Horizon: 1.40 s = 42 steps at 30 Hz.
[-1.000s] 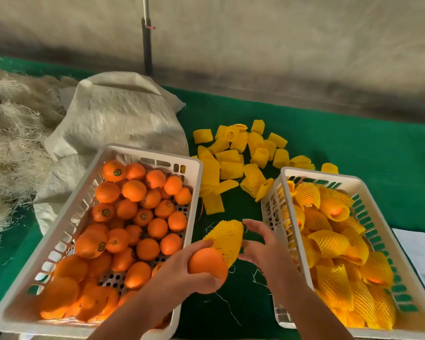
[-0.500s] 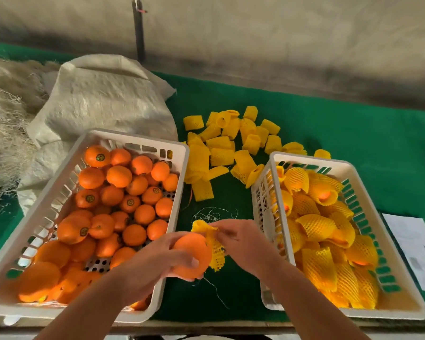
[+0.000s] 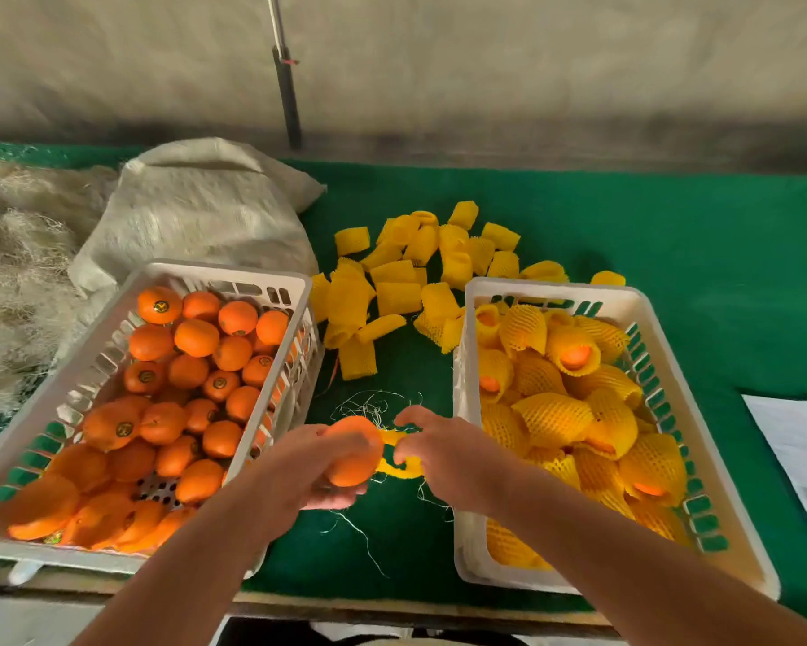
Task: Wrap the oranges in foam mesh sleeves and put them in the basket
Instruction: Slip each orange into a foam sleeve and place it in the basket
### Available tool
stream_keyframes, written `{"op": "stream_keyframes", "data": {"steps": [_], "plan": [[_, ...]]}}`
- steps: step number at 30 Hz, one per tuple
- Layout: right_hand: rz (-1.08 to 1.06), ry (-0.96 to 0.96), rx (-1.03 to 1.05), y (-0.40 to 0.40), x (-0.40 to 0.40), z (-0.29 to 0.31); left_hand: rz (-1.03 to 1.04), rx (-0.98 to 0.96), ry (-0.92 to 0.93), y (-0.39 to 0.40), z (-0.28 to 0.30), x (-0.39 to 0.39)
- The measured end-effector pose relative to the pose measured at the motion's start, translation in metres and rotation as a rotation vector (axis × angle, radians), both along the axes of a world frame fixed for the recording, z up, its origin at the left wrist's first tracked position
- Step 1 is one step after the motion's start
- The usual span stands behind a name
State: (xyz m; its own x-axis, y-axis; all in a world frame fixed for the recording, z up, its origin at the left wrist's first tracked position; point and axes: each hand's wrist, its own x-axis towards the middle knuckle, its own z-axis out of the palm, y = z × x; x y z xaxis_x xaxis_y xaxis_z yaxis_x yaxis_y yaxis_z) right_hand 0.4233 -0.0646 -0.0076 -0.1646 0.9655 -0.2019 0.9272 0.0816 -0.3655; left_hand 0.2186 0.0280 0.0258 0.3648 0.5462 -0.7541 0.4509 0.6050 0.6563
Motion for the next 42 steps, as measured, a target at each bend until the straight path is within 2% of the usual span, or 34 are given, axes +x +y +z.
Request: {"op": "stream_keyframes", "data": {"steps": [3, 5, 7, 10, 12, 15, 18, 21, 23, 25, 28, 30, 34, 38, 42], "plan": [[-0.048, -0.034, -0.026, -0.005, 0.005, -0.01, 0.267, -0.236, -0.248, -0.005, 0.0, 0.008], [-0.082, 0.007, -0.023, -0.006, 0.004, -0.017, 0.424, -0.353, -0.411, -0.009, -0.004, 0.012], [-0.142, 0.088, -0.014, -0.007, -0.005, -0.021, 0.549, -0.382, -0.527, -0.012, -0.005, 0.017], [-0.224, 0.248, -0.003, -0.015, -0.025, -0.026, 0.621, -0.3, -0.563, -0.02, 0.0, 0.024], [-0.277, 0.343, 0.021, -0.018, -0.031, -0.027, 0.547, -0.165, -0.501, -0.025, 0.001, 0.025], [-0.373, 0.466, 0.072, -0.017, -0.025, -0.018, 0.245, 0.096, -0.251, -0.035, 0.0, 0.027], [-0.39, 0.44, 0.102, -0.019, -0.018, -0.008, -0.042, 0.371, 0.014, -0.047, 0.0, 0.03], [-0.344, 0.394, 0.143, -0.023, -0.016, -0.002, -0.177, 0.607, 0.123, -0.052, 0.001, 0.029], [-0.344, 0.383, 0.182, -0.027, -0.014, -0.002, -0.207, 0.683, 0.164, -0.051, 0.002, 0.027], [-0.348, 0.407, 0.223, -0.031, -0.012, -0.003, -0.232, 0.665, 0.162, -0.05, 0.002, 0.025], [-0.332, 0.409, 0.238, -0.036, -0.013, -0.003, -0.131, 0.333, -0.03, -0.047, 0.005, 0.024], [-0.332, 0.396, 0.239, -0.04, -0.013, -0.003, -0.084, 0.292, -0.072, -0.044, 0.005, 0.023], [-0.321, 0.424, 0.232, -0.046, -0.014, 0.0, -0.079, 0.483, -0.036, -0.049, 0.002, 0.023], [-0.333, 0.454, 0.303, -0.051, -0.017, 0.014, -0.142, 0.967, 0.161, -0.061, 0.001, 0.026], [-0.288, 0.452, 0.389, -0.059, -0.037, 0.023, -0.088, 1.198, 0.154, -0.066, -0.005, 0.024]]}}
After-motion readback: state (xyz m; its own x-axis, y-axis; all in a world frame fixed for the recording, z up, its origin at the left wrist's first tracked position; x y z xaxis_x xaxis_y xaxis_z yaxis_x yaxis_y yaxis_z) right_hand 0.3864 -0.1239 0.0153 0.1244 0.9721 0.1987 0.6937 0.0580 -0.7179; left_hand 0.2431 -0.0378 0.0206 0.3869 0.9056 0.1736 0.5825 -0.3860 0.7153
